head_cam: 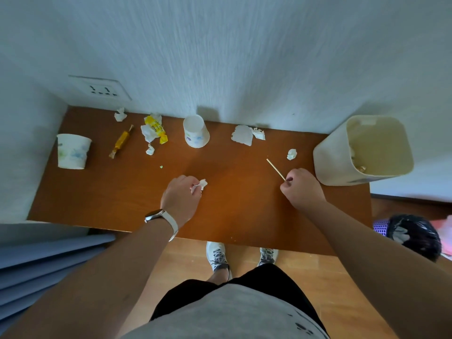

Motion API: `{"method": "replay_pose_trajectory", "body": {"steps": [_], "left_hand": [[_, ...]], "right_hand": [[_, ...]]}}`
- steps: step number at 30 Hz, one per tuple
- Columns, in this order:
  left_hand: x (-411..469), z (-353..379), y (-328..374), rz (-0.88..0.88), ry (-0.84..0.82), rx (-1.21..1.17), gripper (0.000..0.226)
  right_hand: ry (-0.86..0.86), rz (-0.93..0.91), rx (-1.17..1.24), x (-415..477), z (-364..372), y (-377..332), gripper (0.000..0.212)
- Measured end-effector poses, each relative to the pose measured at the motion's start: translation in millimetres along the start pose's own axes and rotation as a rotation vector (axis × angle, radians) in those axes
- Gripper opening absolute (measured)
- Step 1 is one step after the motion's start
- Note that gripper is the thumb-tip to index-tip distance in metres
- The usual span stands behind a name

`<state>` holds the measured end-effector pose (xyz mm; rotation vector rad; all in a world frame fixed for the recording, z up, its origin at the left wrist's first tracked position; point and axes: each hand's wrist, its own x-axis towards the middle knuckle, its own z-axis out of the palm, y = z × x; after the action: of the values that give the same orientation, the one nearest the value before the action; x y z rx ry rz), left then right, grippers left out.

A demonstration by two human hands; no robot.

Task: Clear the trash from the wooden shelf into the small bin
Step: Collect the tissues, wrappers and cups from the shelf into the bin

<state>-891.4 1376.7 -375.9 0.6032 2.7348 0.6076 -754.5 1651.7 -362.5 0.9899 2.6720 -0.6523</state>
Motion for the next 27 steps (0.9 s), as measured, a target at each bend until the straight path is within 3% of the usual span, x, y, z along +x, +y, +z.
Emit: {"method": "replay_pose_trajectory", "body": {"steps": [8,17,21,27], "left_hand": [[5,-4,59,0.136,-0.028,-0.112,0.014],[32,-17,190,0.366,-0.050,-0.250,0.012],[34,-21,248,0.424,-0.065,-0.307,0.010],[39,-18,315,0.480,-0.087,-0.305,0.012]], "right_hand": [[0.140,-0.021,0.141,-24,-58,-5,0.005],[0.297,0.132,0.336,-44,-145,23,0.004],[0.394,0.104,0.387,-49,-182,38,0.012],[0.448,0.107,0.450,-34,-204,75,0.003]]}}
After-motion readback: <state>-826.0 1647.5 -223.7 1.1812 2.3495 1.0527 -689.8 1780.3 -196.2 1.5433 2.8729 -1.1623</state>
